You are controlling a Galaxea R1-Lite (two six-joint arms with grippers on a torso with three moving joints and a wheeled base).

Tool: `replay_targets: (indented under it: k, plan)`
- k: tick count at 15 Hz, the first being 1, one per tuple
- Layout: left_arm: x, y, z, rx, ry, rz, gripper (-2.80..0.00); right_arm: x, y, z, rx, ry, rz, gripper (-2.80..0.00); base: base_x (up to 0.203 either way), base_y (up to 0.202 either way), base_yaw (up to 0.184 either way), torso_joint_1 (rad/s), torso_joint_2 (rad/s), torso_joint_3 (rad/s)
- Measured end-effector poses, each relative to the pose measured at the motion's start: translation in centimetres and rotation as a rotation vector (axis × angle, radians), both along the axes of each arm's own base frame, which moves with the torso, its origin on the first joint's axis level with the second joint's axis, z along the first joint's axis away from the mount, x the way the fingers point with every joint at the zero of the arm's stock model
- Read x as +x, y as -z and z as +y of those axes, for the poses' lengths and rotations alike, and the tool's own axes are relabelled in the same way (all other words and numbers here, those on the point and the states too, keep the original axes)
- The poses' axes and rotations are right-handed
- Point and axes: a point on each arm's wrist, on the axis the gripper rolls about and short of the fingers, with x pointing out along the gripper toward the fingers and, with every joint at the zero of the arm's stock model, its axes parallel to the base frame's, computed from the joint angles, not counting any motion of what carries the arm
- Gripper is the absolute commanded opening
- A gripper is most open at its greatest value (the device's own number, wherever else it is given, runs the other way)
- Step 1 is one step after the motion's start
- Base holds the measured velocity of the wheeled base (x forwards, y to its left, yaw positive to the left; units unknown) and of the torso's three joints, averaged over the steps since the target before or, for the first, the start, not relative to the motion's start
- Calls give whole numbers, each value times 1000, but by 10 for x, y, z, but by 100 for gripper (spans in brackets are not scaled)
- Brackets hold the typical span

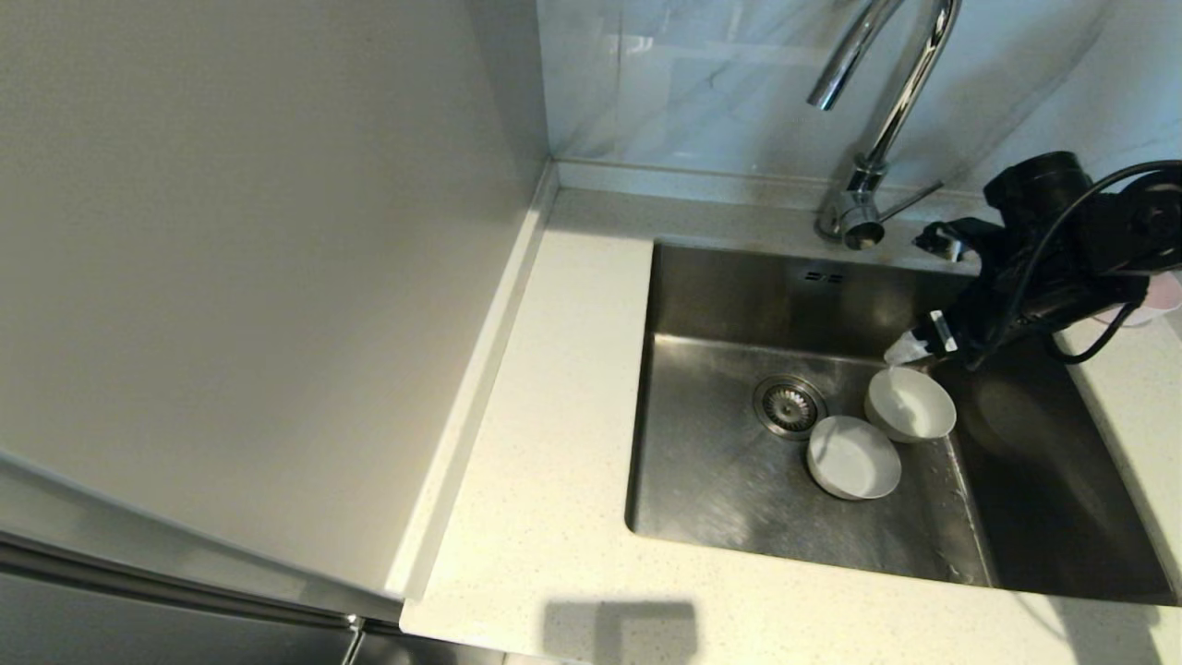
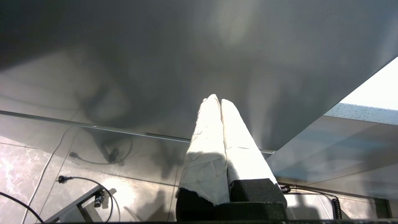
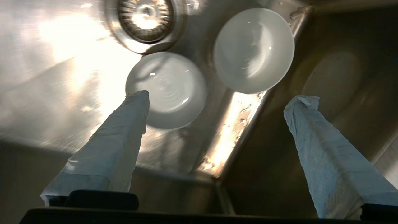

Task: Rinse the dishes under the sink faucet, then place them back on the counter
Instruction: Put a bowl back to the table from the sink

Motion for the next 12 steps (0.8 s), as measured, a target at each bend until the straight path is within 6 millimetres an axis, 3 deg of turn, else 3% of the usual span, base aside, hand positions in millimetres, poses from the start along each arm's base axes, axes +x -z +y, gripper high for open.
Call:
replay_targets:
  k: [7,12]
  plan:
    - [0,0,0,0,0,0,-280,52,67,0,-63,138,62,0,0,0,0,0,0,0]
    - [0,0,0,1,0,0,-280,84,92,-1,-55,184,50,0,0,0,0,0,0,0]
